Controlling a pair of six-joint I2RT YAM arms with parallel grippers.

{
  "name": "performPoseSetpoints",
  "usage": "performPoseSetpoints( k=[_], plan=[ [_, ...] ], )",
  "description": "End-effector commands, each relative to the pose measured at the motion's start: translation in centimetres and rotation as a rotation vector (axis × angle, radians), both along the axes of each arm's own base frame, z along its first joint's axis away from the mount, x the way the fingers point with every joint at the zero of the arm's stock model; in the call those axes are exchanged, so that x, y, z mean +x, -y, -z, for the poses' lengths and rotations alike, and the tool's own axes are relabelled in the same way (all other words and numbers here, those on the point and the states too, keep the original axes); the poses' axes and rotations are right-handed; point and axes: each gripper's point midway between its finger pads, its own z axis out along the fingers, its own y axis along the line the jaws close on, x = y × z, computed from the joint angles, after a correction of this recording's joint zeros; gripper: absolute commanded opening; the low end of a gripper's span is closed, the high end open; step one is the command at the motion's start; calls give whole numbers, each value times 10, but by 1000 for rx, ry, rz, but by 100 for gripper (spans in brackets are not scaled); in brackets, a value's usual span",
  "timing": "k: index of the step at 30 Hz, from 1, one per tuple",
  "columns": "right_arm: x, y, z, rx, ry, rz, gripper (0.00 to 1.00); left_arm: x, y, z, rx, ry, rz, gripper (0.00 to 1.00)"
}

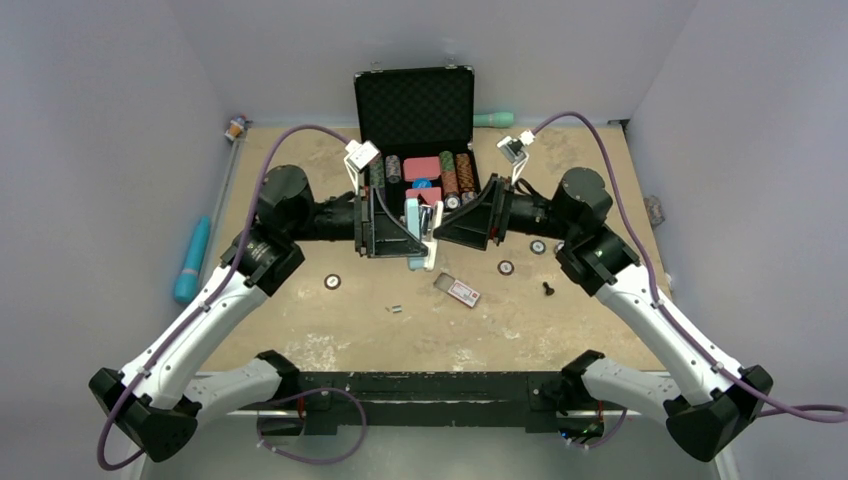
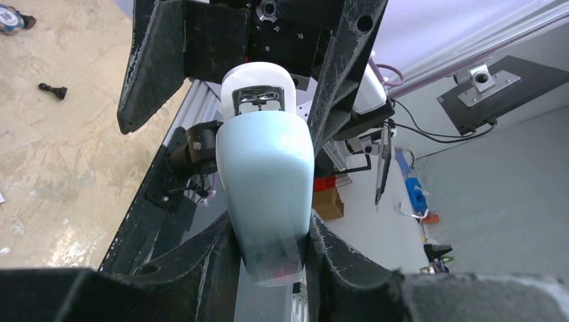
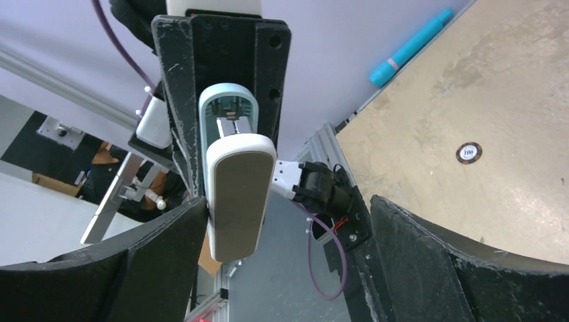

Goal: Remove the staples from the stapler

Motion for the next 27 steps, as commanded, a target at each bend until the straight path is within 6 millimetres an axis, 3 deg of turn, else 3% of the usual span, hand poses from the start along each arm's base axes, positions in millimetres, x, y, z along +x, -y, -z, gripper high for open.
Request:
performPoseSetpoints(
  k=[1, 15, 27],
  plan=[
    [-15, 2, -49, 107, 114, -59, 93, -3, 0, -49, -130, 99, 24, 0],
    [-27, 8, -90, 225, 208, -82, 83, -3, 2, -71, -192, 104, 51, 0],
    [-22, 5, -99, 270, 192, -84, 72, 0, 3, -75, -198, 107, 37, 0]
  ],
)
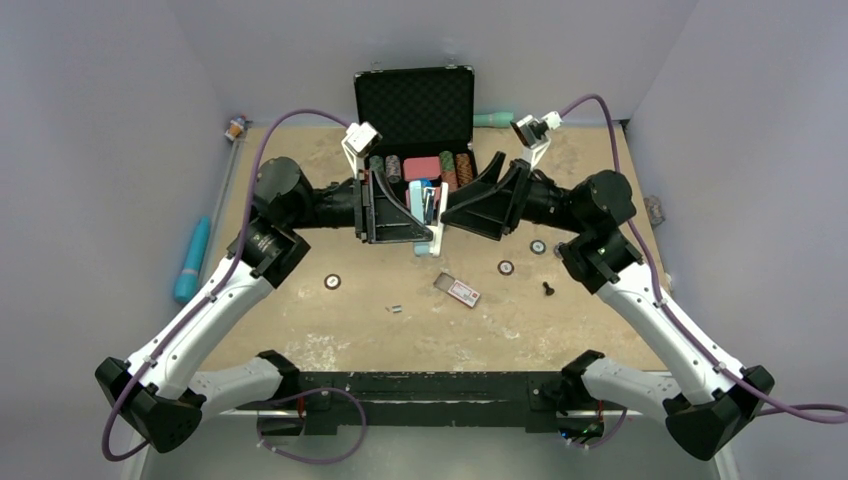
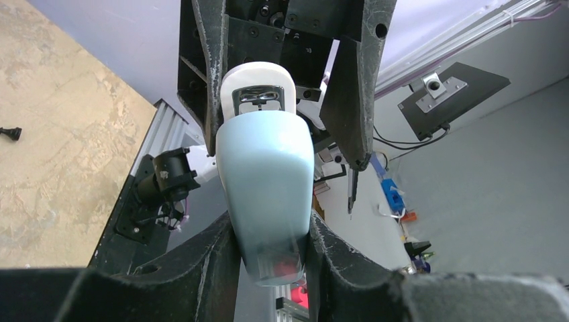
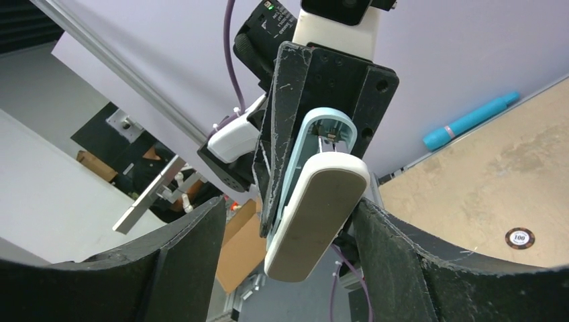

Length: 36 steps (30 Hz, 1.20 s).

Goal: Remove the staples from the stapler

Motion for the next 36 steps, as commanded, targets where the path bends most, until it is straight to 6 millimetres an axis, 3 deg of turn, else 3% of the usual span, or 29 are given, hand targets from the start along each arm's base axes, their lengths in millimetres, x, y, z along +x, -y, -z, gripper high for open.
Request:
performPoseSetpoints(
  k=[1, 36],
  plan=[
    [-1, 2, -22, 49, 45, 3, 72, -6, -6, -34, -76, 94, -6, 0],
    [18, -8, -32, 64, 21, 37, 49, -3, -4, -28, -47, 90, -29, 0]
  ],
)
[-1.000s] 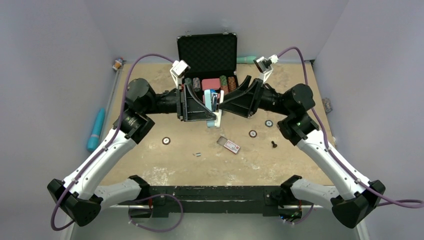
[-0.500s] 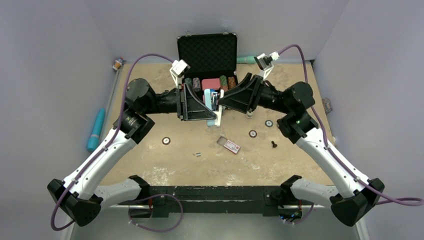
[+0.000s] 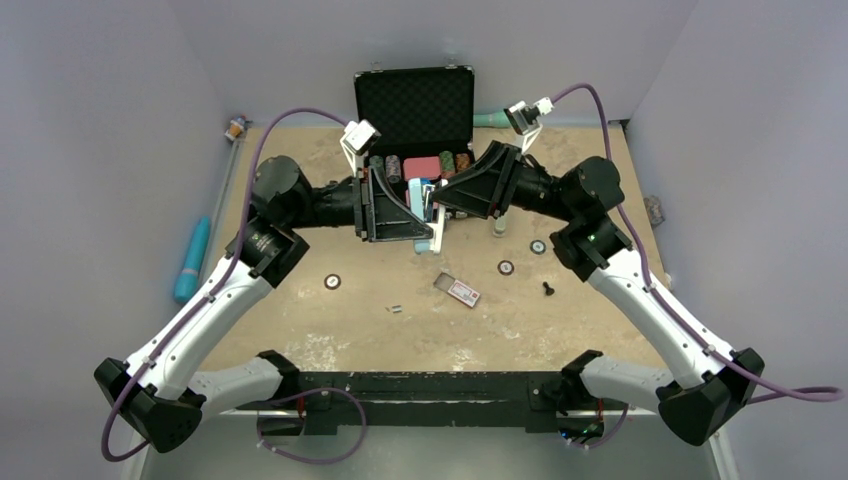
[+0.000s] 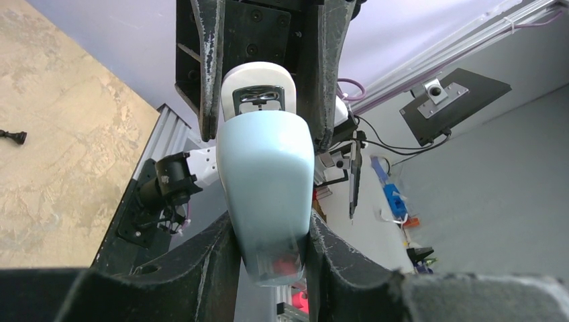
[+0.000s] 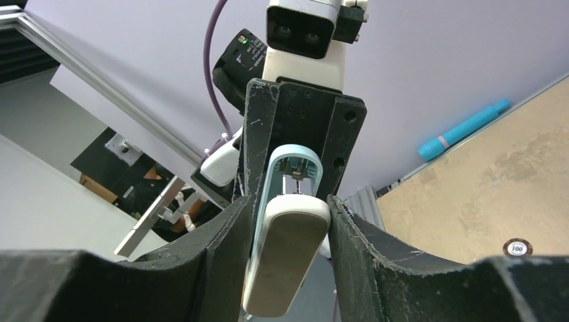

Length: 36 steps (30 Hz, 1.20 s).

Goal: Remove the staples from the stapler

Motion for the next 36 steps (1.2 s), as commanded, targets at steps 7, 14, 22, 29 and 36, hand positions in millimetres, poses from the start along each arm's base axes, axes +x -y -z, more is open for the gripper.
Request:
performPoseSetpoints(
  k=[7, 14, 22, 29, 36],
  plan=[
    [-8, 1, -23, 37, 69, -6, 49, -4, -3, -21, -32, 87, -16, 0],
    [-6, -4, -20, 28, 56, -16, 61, -3, -3, -19, -27, 89, -19, 0],
    [-6, -5, -17, 25, 46, -15, 42, -3, -2, -18, -21, 90, -19, 0],
    [-2, -6, -1, -19, 12, 4, 0, 0, -3, -11, 7, 79, -40, 0],
    [5, -4, 25, -103, -50, 56, 0, 7, -11, 14, 83, 37, -139, 66]
  ],
)
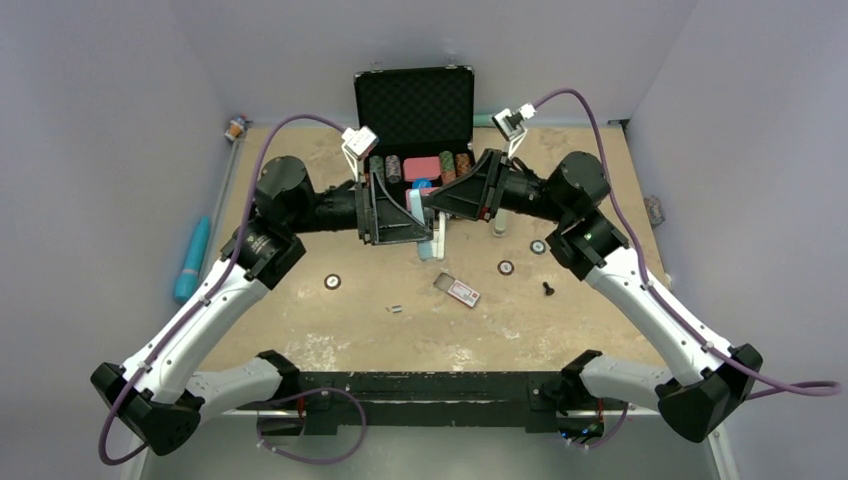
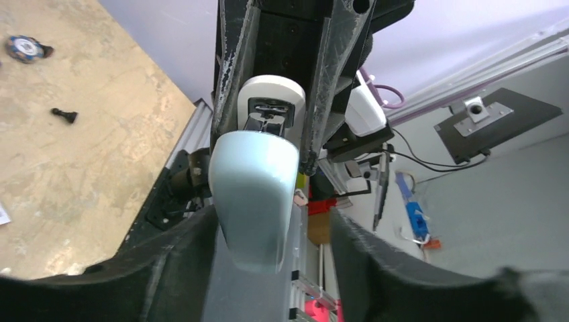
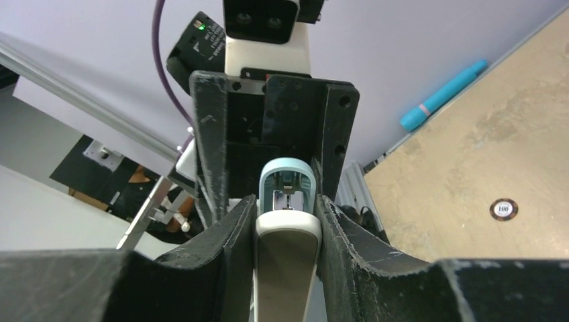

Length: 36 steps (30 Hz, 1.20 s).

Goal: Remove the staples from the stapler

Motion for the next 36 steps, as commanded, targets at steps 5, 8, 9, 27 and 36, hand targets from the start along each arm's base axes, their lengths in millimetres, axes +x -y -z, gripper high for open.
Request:
performPoseSetpoints(
  k=[5, 8, 9, 27, 36],
  plan=[
    [9, 4, 34, -127, -56, 80, 0, -1, -24, 15, 69, 26, -168, 82],
    [14, 4, 62, -209, -112, 96, 0, 0, -38, 33, 130, 9, -253, 82],
    [16, 5, 69, -228, -122, 104, 0, 1, -43, 38, 153, 5, -285, 81],
    [27, -25, 195, -654, -170, 109, 0, 22, -75, 132, 446, -160, -502, 28],
    [15, -44, 225, -664, -202, 9, 0, 46, -80, 186, 567, -278, -601, 14]
  ],
)
